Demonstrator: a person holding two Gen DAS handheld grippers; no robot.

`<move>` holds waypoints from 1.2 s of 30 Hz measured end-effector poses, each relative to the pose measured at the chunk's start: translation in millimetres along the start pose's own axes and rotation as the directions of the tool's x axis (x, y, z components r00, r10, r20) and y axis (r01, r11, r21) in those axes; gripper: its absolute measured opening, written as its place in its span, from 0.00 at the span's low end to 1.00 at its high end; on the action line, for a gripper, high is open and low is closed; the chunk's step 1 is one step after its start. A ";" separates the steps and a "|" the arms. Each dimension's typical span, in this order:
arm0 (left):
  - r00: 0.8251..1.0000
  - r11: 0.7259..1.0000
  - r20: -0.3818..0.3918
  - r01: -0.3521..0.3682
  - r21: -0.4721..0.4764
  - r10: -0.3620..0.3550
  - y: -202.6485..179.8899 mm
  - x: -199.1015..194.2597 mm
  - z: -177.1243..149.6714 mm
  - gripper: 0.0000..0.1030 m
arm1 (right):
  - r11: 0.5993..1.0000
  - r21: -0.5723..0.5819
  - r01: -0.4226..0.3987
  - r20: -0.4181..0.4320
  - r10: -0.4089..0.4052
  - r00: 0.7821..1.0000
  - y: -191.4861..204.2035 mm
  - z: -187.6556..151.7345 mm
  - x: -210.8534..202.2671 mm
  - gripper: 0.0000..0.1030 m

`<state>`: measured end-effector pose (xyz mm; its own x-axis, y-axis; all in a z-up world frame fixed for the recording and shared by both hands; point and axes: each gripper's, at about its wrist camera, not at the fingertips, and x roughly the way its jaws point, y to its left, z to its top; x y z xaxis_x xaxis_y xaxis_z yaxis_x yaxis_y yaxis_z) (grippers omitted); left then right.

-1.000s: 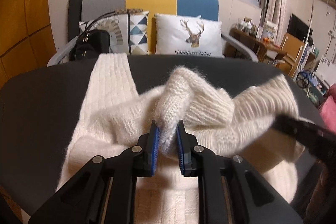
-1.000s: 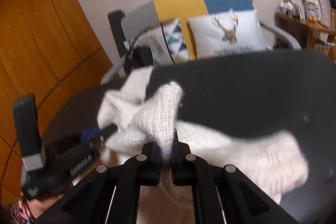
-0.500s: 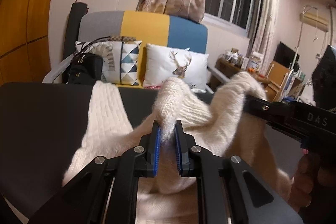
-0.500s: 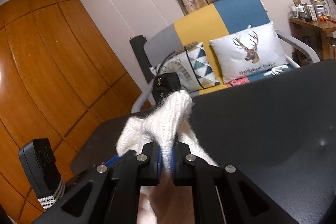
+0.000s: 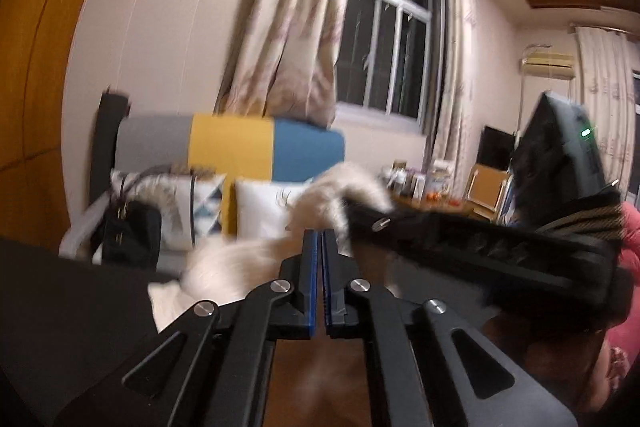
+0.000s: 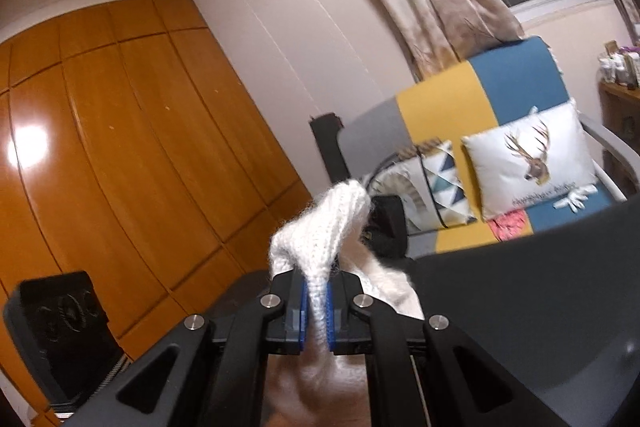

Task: Fold clothes

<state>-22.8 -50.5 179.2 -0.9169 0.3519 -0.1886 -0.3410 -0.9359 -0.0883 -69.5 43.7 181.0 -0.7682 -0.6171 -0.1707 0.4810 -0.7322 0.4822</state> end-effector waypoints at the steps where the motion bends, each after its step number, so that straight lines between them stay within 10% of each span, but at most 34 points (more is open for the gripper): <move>1: 1.000 1.000 0.018 -0.007 0.017 0.006 -2.5 -1.6 7.2 0.00 | 1.000 -0.014 -0.001 0.011 0.001 1.000 4.2 5.5 -0.2 0.05; 7: 0.999 1.000 0.042 -0.016 -0.018 0.017 12.2 -6.4 13.8 0.02 | 1.000 -0.015 0.009 0.070 -0.008 0.998 3.5 16.4 -11.8 0.05; 13: 0.988 0.992 -0.145 -0.065 -0.105 0.049 51.3 21.4 -69.5 0.15 | 0.993 0.077 0.089 -0.056 -0.085 0.995 -44.0 -42.4 -10.5 0.05; 17: 0.944 0.986 -0.324 -0.114 -0.124 0.068 70.7 41.9 -145.2 0.24 | 0.980 0.081 0.184 -0.232 -0.161 0.959 -78.9 -106.8 -4.4 0.05; 24: 0.868 0.981 -0.491 -0.148 -0.122 0.070 87.4 64.1 -198.0 0.25 | 0.883 0.247 0.400 -0.541 -0.216 0.813 -175.9 -228.0 -13.4 0.05; 30: 0.858 0.999 -0.513 -0.038 -0.007 0.029 73.2 96.2 -181.4 0.54 | 0.885 0.282 0.370 -0.526 -0.180 0.831 -189.4 -242.1 -27.8 0.05; 36: 0.750 0.987 -0.655 0.157 0.035 -0.096 54.0 147.9 -170.8 0.57 | 0.886 0.305 0.349 -0.526 -0.149 0.837 -192.8 -246.6 -36.0 0.05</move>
<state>-141.4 -46.2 -20.5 -0.5187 0.3648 -0.7732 -0.4877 -0.8691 -0.0828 -30.4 136.0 -117.8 -0.4922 -0.5594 -0.6669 0.0286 -0.7761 0.6299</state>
